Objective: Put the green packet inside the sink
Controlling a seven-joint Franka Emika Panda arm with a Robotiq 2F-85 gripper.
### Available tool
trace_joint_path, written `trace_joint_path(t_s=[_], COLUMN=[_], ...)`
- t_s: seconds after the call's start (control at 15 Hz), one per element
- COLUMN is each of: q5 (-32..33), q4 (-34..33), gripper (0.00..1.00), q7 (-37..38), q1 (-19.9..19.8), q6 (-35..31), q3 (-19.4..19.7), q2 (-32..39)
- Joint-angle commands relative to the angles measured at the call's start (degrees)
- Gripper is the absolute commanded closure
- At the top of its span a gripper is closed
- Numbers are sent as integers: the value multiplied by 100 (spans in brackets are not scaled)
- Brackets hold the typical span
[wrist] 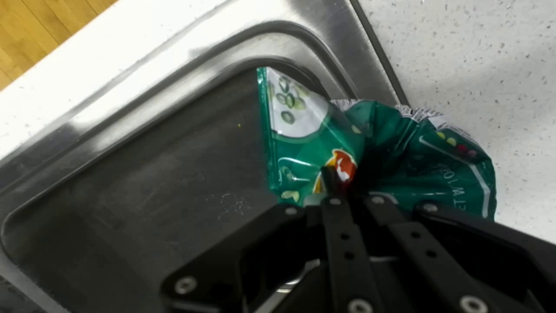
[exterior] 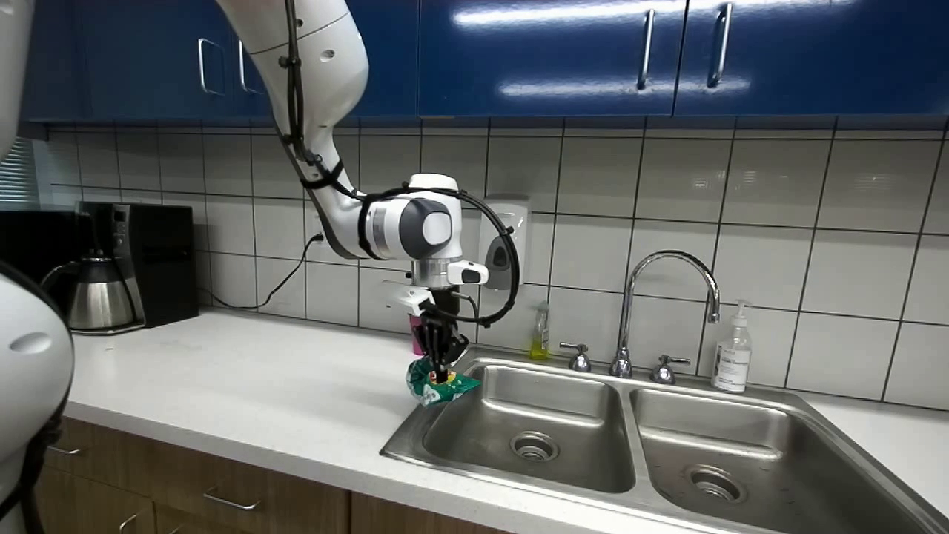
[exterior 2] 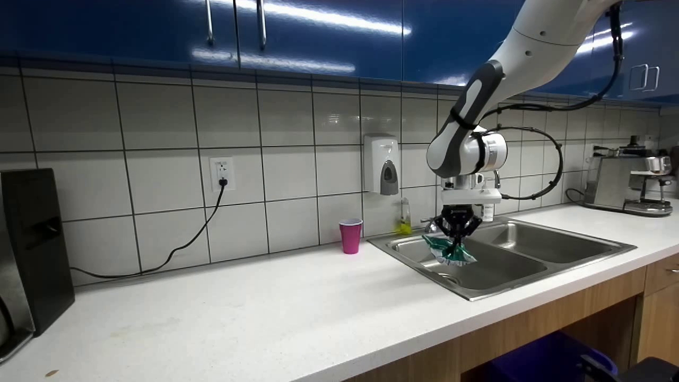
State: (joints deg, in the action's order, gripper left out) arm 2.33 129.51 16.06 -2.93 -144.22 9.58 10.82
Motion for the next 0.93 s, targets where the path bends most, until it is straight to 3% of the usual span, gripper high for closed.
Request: trace_joint_path(t_s=[0.0,0.4,0.87], q5=[15,14,177], q4=[-9,-9,-247], gripper=[96,99,99], q7=[6,6,527], q1=[-49,-48,101], q6=[15,15,-684], q3=[-53,-56,69], q2=[-2,-2,598])
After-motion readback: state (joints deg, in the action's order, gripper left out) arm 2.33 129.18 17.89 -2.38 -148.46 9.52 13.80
